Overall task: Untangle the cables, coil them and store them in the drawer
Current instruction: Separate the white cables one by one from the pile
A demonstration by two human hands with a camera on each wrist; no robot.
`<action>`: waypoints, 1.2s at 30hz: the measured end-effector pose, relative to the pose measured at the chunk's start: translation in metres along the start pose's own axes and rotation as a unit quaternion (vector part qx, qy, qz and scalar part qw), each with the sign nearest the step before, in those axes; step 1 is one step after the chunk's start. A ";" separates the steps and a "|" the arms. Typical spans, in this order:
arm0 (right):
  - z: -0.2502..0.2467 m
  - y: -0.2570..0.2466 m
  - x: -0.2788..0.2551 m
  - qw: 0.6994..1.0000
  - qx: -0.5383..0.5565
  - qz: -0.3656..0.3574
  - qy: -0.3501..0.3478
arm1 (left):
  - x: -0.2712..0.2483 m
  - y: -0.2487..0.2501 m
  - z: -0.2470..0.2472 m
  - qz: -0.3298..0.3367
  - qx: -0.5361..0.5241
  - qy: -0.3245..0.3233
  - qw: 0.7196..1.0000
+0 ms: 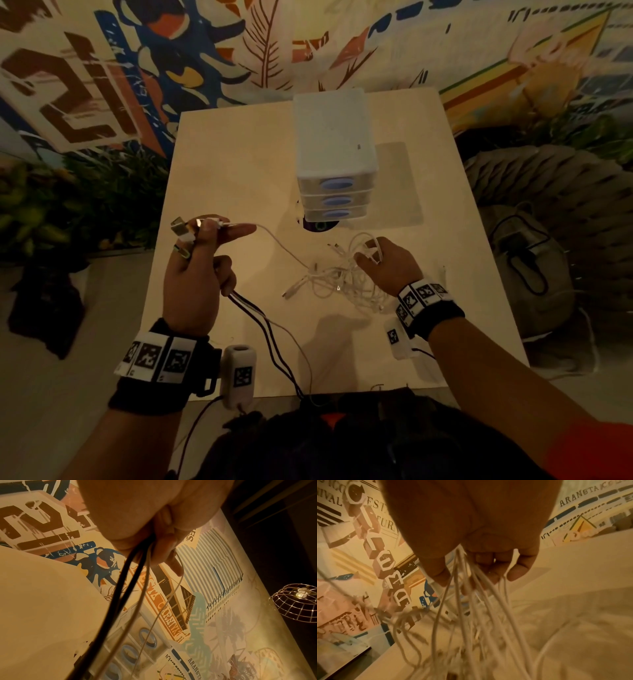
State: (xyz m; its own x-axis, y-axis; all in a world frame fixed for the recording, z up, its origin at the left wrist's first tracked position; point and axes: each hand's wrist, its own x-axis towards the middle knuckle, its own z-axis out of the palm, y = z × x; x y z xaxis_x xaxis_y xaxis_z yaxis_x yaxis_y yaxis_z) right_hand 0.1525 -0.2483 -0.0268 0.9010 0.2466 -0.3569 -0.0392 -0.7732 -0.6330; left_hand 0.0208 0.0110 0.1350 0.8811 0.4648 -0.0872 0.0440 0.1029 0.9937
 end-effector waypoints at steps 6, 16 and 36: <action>-0.023 -0.028 -0.020 0.973 -0.052 -0.119 0.190 | -0.005 0.005 0.012 -0.010 -0.009 -0.029 0.999; 0.046 -0.044 -0.035 0.954 -0.042 -0.293 -0.050 | -0.010 0.014 0.028 0.014 0.003 -0.065 0.998; -0.019 -0.093 -0.040 0.948 -0.080 -0.305 -0.045 | -0.007 -0.013 0.034 0.037 0.282 -0.124 0.951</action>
State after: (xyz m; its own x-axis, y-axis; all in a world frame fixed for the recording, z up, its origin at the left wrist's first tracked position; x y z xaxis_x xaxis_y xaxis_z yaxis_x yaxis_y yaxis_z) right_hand 0.1283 -0.1967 0.0594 0.6944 0.7193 -0.0202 0.5490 -0.5478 -0.6313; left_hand 0.0298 -0.0239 0.1255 0.9722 0.2244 -0.0665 0.1625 -0.4427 0.8818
